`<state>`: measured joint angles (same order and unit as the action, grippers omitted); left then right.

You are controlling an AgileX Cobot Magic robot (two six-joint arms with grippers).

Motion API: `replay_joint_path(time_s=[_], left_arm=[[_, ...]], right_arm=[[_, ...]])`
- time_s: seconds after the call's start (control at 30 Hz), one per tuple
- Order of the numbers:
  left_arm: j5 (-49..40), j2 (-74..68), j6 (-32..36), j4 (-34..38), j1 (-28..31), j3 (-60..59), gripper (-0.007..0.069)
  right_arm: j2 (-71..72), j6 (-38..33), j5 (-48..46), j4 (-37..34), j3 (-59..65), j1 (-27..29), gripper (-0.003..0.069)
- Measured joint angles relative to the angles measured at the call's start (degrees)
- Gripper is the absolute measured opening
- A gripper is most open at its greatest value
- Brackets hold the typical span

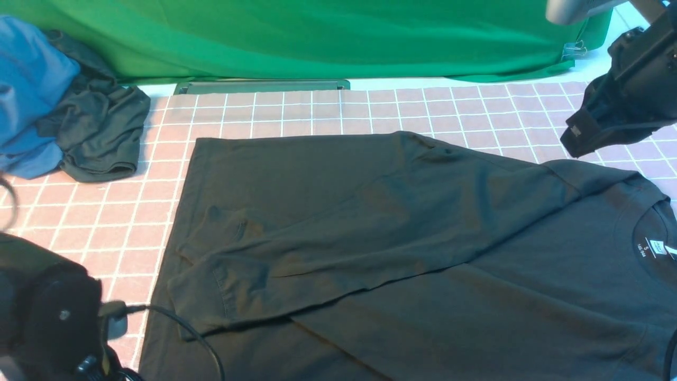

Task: Fold a long-sleeved shirt over a pink coffee tablecloth.
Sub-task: 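Grasp the near edge of the shirt at its hem and shoulder corners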

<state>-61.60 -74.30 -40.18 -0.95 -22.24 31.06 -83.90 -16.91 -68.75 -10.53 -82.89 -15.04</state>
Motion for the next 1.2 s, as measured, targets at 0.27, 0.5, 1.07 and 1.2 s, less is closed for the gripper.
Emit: replay_joint_path(time_s=[0.27, 0.5, 1.07, 1.2], left_arm=[[1.23, -8.71, 0.03, 0.41, 0.00, -0.07, 0.0551], [1.83, -10.86, 0.03, 3.11, 0.00, 0.68, 0.0320], [-1.26, 2.77, 0.41, 0.95, 0.00, 2.49, 0.0013], [-3.68, 11.26, -0.57, 0.58, 0.00, 2.74, 0.0013]], right_arm=[[0.00, -2.35, -0.15, -1.58, 0.00, 0.00, 0.0037], [0.41, -2.86, -0.51, -1.69, 0.00, 0.00, 0.0037], [8.64, -0.09, -1.11, 1.04, 0.09, 0.00, 0.0037], [8.89, 1.35, -1.06, 2.46, 2.85, 0.00, 0.0037]])
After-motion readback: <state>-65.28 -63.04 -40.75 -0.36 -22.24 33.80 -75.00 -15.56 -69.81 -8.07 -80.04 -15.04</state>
